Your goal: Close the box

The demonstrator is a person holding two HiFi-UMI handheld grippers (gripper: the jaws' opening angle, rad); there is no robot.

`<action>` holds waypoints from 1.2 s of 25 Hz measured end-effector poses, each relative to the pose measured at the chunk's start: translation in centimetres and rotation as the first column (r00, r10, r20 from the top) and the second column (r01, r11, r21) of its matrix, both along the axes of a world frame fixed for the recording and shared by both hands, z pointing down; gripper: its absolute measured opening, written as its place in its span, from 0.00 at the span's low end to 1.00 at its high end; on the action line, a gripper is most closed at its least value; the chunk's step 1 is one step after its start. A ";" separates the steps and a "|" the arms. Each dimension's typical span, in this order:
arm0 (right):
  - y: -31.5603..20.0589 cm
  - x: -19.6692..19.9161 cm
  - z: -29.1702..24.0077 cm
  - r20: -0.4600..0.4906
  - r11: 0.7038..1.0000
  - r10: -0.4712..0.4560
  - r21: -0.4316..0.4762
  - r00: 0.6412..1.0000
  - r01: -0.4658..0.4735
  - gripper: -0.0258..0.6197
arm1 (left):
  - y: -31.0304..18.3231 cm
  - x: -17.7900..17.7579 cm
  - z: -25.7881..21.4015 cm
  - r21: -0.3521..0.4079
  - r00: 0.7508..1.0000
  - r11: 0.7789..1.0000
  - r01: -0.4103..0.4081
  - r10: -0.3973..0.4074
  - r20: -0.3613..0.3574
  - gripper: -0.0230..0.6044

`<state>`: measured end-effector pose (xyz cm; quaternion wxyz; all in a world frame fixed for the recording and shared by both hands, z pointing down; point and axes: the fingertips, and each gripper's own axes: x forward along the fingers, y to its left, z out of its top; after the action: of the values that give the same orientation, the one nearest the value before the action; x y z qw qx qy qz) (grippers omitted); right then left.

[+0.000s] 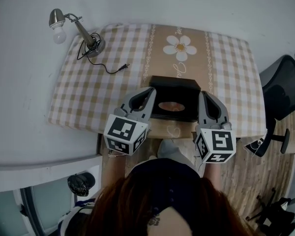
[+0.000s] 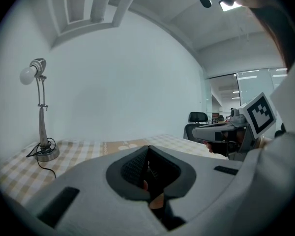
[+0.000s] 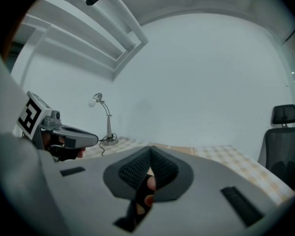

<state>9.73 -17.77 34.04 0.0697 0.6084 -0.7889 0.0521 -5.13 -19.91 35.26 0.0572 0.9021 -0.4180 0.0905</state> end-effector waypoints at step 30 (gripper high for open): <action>-5.9 3.2 5.5 -0.078 0.989 -0.014 -0.150 0.997 0.002 0.07 | -5.7 -2.7 4.9 -0.140 0.996 0.987 0.081 -0.075 0.045 0.07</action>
<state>12.92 -23.66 39.58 0.1465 0.6000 -0.7817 0.0867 -7.82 -25.63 40.15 0.1165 0.8767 -0.4466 0.1353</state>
